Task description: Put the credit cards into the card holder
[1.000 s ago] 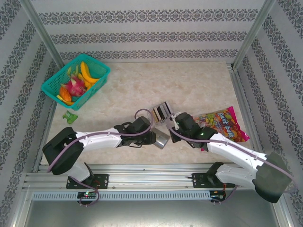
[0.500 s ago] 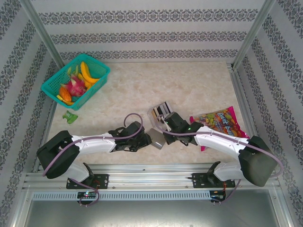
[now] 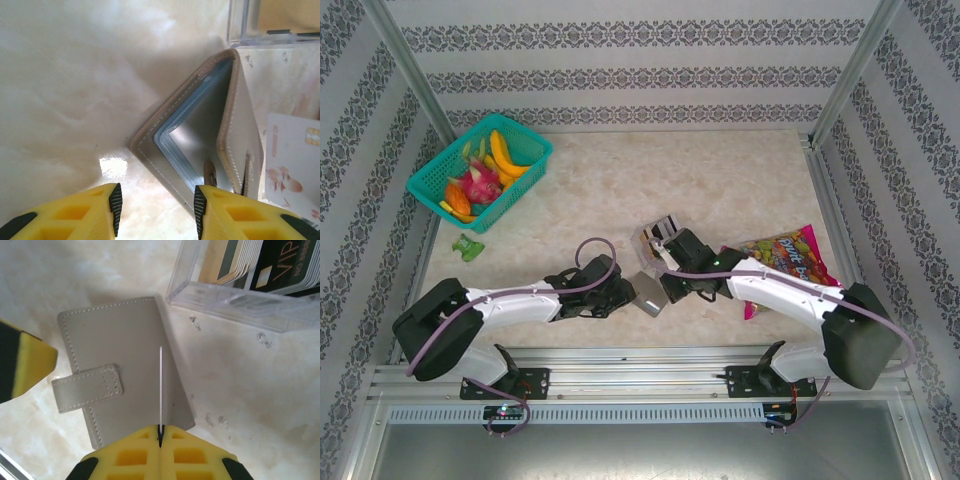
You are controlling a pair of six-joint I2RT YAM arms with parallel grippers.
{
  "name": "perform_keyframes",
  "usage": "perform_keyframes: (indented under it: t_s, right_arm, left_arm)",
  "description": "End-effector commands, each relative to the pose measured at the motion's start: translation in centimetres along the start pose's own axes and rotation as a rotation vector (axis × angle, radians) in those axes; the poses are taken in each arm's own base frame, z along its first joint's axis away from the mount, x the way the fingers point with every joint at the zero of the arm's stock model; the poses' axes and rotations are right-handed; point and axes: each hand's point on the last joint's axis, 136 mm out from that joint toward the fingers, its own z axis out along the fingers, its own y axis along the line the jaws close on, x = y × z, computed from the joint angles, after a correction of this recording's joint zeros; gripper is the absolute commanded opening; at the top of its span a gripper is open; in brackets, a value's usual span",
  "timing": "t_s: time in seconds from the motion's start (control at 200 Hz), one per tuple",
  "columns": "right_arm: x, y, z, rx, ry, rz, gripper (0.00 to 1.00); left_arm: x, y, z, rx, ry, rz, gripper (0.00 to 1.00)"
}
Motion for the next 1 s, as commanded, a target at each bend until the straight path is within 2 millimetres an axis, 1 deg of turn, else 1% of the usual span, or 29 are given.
perform_keyframes:
  t_s: [0.0, 0.075, 0.15, 0.235, 0.38, 0.475, 0.595, 0.704, 0.859, 0.959, 0.999]
  right_arm:
    - [-0.1, -0.5, 0.3, 0.012, 0.031, -0.014, 0.00]
    - [0.0, -0.7, 0.6, 0.037, 0.032, -0.032, 0.00]
    - [-0.3, -1.5, 0.6, 0.096, 0.016, -0.024, 0.00]
    - [-0.6, -1.2, 0.6, 0.096, 0.011, -0.048, 0.00]
    - [-0.5, -1.6, 1.1, 0.160, 0.039, -0.062, 0.00]
    - [-0.6, -1.1, 1.3, 0.142, 0.049, -0.080, 0.00]
    - [0.0, -0.8, 2.3, 0.132, 0.094, -0.082, 0.00]
    - [0.3, -0.7, 2.6, 0.142, 0.100, -0.081, 0.00]
    - [0.9, 0.2, 2.6, 0.098, 0.115, -0.067, 0.00]
    - [0.9, 0.9, 2.3, 0.054, 0.095, -0.051, 0.00]
    - [0.8, 1.5, 2.3, 0.018, 0.083, -0.045, 0.00]
  left_arm:
    - [-0.8, 0.9, -0.5, -0.028, -0.031, -0.037, 0.45]
    - [-0.6, 0.8, -0.5, -0.021, -0.021, -0.044, 0.45]
    - [-0.5, 0.9, -0.4, -0.016, -0.018, -0.060, 0.44]
    - [-0.4, 1.0, -0.2, 0.001, -0.016, -0.086, 0.43]
    - [-0.2, 1.3, -0.2, -0.006, -0.008, -0.107, 0.43]
    - [-0.1, 1.3, -0.2, -0.003, -0.004, -0.114, 0.43]
    - [-0.1, 0.7, -0.1, 0.013, 0.005, -0.112, 0.43]
    - [0.1, 0.6, 0.1, 0.013, 0.013, -0.113, 0.44]
    - [0.0, 0.8, 0.3, 0.015, 0.009, -0.122, 0.44]
    - [-0.1, 1.1, 0.2, 0.004, 0.004, -0.125, 0.45]
    - [-0.1, 1.3, 0.2, -0.004, 0.001, -0.129, 0.45]
